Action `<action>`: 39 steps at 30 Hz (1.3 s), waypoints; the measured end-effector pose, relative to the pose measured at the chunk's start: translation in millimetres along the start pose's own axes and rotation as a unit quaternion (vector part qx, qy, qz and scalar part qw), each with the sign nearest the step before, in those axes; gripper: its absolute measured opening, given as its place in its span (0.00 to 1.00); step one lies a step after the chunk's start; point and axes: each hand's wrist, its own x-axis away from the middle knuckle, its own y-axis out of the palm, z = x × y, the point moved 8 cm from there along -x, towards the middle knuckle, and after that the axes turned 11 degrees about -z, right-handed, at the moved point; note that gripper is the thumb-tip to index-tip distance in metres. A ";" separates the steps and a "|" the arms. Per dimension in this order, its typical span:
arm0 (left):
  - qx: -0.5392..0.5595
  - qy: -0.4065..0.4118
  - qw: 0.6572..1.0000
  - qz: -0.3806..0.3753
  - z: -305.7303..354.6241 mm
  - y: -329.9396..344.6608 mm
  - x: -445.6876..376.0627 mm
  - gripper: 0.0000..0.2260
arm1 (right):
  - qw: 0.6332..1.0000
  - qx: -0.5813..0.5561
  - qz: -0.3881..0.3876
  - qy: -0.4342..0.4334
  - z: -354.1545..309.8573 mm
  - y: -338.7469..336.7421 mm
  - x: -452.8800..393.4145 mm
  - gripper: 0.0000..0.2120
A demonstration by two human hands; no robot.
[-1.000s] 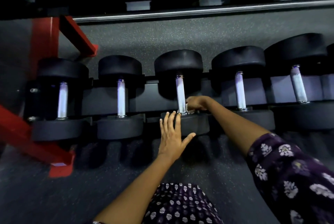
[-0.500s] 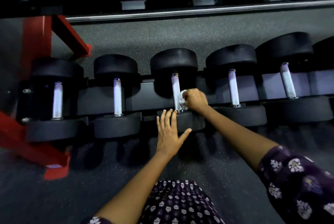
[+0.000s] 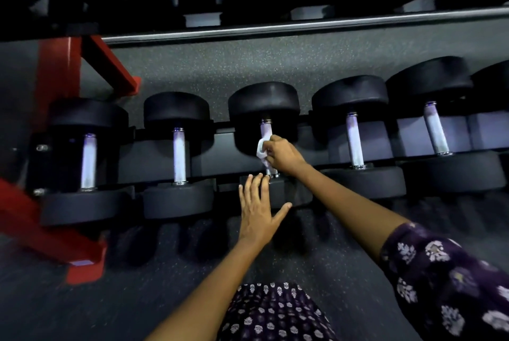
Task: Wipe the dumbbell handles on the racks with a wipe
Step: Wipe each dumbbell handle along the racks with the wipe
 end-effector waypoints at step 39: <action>-0.021 0.011 1.000 -0.013 -1.1 -2.1 -2.5 0.34 | 0.943 -0.199 0.149 0.220 19.1 -22.7 -1.1 0.07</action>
